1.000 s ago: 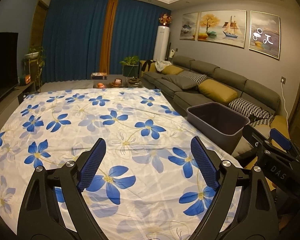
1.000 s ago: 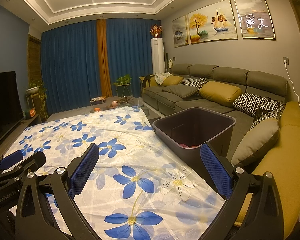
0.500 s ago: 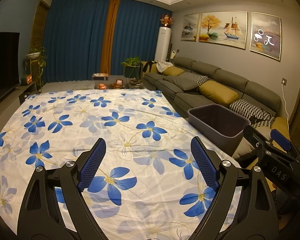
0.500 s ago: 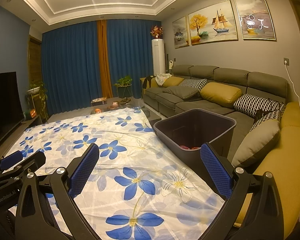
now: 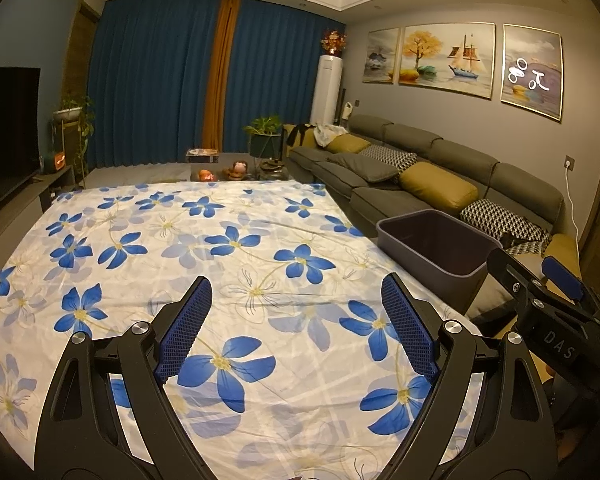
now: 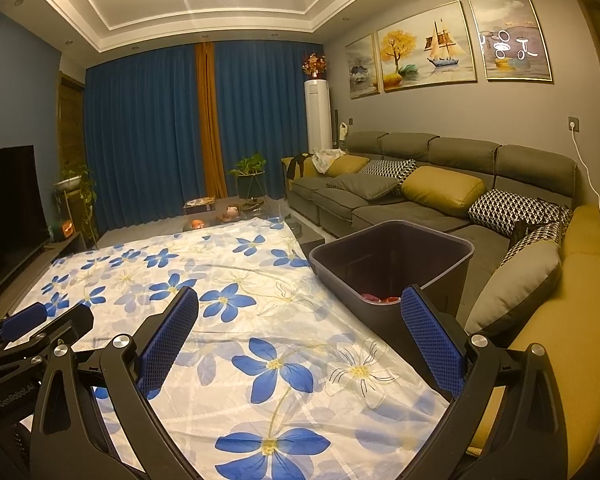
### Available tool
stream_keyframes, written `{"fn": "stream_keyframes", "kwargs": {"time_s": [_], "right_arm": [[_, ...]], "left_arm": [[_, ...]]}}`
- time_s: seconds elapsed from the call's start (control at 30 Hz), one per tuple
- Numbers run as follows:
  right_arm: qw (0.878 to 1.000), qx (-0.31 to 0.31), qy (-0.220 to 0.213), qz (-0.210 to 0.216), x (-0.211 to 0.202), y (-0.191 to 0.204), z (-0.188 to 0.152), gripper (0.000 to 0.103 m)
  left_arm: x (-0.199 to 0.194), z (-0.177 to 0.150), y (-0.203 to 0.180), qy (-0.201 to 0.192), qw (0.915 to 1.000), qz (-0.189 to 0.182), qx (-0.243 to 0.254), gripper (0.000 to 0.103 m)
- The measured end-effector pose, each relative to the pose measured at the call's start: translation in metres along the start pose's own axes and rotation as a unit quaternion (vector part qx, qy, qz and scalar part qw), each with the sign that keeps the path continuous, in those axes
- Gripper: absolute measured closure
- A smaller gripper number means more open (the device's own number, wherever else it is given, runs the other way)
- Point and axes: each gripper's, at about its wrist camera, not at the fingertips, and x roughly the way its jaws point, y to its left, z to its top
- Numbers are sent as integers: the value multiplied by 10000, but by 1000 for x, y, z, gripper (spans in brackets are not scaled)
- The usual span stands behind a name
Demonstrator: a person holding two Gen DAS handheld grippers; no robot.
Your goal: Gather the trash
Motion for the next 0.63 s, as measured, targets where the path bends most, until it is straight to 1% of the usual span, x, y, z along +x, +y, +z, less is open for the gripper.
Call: {"fn": "stream_keyframes", "kwargs": {"time_s": [0.23, 0.47, 0.63], "right_arm": [[10000, 8, -1, 0, 0, 0, 0, 6], [10000, 35, -40, 5, -1, 0, 3, 6], [10000, 58, -55, -1, -2, -1, 3, 6]], "left_arm": [[-1, 4, 0, -20, 10000, 67, 52, 16], [-5, 3, -3, -147, 9997, 171, 120, 10], [-5, 3, -2, -156, 9995, 258, 110, 10]]}}
